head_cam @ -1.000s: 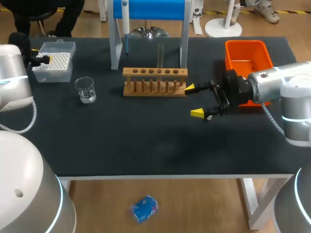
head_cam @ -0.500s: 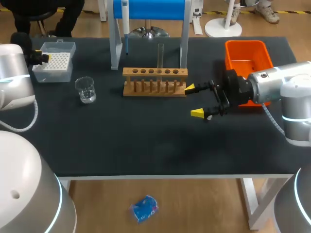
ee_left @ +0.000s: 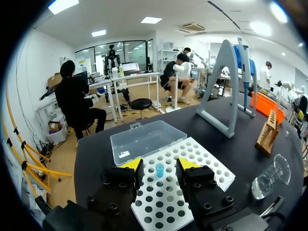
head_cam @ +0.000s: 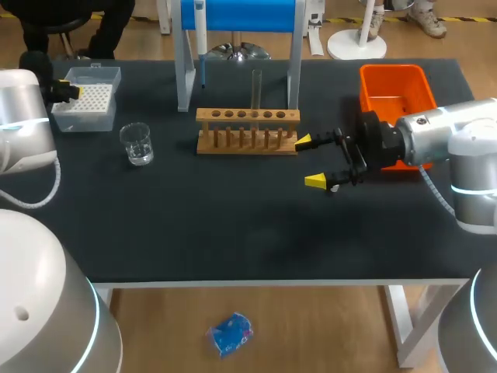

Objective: Invert the test tube, pick up the pipette, mount the tip to pipette, aspirate from beaker and dispense into the tube, eject the tip, return the pipette, and cap with the stopper.

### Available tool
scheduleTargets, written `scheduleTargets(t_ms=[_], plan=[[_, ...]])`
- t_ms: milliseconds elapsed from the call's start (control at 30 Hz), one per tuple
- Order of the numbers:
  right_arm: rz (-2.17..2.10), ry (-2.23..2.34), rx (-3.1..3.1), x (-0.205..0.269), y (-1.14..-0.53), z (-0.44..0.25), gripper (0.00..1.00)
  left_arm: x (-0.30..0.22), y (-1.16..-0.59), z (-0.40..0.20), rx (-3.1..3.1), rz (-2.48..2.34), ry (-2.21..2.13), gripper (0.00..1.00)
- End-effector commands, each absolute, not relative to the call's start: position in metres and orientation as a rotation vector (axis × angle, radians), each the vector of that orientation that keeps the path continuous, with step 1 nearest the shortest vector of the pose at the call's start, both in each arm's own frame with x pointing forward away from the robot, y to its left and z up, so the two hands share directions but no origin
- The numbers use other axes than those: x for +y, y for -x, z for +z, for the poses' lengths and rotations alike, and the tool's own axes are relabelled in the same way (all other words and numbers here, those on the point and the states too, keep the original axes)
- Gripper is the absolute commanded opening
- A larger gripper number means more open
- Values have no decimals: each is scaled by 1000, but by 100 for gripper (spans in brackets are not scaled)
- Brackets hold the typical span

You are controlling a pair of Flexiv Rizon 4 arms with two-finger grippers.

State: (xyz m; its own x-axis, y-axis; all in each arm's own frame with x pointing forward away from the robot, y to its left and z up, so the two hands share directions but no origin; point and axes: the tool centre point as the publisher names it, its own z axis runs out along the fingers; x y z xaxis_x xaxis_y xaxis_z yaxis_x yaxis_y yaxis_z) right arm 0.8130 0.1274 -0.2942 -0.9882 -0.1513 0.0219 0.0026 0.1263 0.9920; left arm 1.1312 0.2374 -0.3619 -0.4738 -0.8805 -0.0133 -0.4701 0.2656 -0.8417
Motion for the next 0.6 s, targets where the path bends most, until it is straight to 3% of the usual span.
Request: scheduleTargets(t_ms=[33, 433, 600], plan=[[-1998, -150, -2268, 128, -812, -295, 100, 239, -1136, -365, 2060, -1112, 1221, 42], [-1998, -150, -2268, 128, -812, -295, 100, 238, -1138, -367, 2049, -1122, 1216, 36], [-1998, -150, -2268, 128, -812, -295, 100, 238, -1139, -367, 2049, -1122, 1212, 30]])
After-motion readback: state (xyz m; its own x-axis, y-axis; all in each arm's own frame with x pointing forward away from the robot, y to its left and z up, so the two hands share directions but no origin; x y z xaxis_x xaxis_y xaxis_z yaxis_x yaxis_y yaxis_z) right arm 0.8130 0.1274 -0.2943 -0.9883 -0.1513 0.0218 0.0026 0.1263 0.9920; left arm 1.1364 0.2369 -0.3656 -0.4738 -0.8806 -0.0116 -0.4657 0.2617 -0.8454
